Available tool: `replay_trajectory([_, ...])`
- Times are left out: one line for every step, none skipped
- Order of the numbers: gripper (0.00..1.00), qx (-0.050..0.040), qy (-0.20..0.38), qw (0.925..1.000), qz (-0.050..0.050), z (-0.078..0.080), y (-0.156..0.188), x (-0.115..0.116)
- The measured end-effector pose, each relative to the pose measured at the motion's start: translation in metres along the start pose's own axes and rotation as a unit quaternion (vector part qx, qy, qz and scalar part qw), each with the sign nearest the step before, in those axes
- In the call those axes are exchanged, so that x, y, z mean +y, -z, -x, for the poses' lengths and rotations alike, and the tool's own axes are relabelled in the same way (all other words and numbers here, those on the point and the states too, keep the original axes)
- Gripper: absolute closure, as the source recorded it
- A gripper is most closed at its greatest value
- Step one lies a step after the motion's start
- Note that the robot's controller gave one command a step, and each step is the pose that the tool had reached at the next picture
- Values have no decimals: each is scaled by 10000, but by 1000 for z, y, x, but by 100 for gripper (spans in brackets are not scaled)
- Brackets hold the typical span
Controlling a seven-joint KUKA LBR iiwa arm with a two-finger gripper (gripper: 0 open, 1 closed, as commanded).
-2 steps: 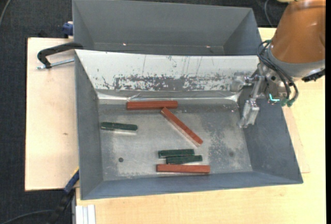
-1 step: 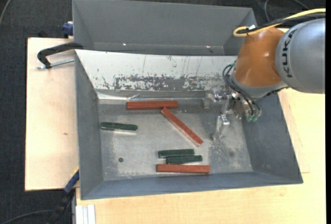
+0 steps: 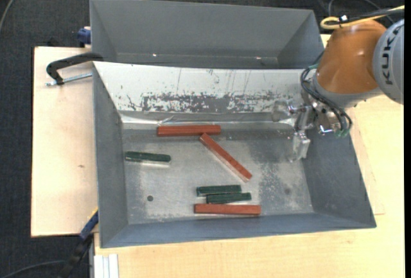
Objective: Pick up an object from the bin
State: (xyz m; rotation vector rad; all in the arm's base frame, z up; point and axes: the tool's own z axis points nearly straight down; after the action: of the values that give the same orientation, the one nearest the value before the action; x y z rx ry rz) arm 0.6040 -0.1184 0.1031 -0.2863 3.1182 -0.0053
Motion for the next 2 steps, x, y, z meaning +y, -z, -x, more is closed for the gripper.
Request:
replay_trajectory([0,46,-867,9962,28,-6,-2,45])
replay_trajectory([0,50,-667,9978,47,20,-32,178])
